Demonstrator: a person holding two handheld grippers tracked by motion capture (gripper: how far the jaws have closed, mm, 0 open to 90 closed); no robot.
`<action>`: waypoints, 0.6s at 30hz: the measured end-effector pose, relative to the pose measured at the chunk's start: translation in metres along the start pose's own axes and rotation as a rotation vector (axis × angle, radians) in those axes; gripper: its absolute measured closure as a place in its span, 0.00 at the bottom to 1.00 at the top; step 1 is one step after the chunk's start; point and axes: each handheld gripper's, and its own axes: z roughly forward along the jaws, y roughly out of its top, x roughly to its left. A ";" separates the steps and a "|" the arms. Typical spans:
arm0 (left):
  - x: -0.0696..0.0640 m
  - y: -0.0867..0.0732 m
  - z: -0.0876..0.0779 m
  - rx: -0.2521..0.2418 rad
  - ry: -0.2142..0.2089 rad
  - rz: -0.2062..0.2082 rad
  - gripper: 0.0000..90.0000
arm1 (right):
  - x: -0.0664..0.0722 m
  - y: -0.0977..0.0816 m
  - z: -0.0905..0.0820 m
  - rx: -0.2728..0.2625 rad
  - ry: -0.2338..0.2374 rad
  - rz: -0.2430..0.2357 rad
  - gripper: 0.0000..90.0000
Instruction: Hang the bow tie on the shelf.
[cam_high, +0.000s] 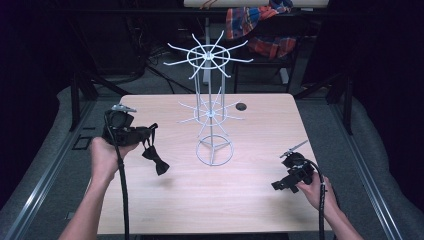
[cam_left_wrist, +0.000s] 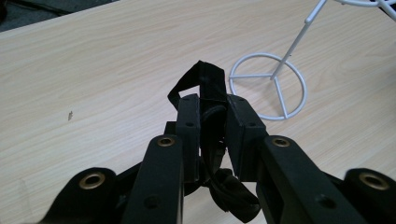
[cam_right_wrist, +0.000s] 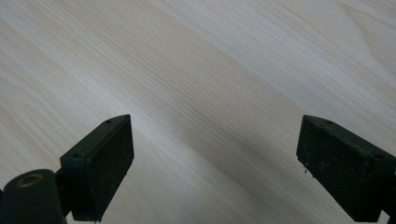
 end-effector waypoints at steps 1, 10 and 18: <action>-0.002 0.001 0.000 0.000 -0.002 0.003 0.85 | 0.001 0.000 0.000 -0.009 0.008 0.007 0.12; -0.010 0.008 0.003 -0.009 -0.009 0.006 0.85 | 0.001 -0.001 -0.001 -0.008 0.001 0.007 0.12; -0.015 0.012 0.008 -0.020 -0.017 -0.005 0.85 | 0.000 -0.001 0.000 -0.010 0.011 0.010 0.12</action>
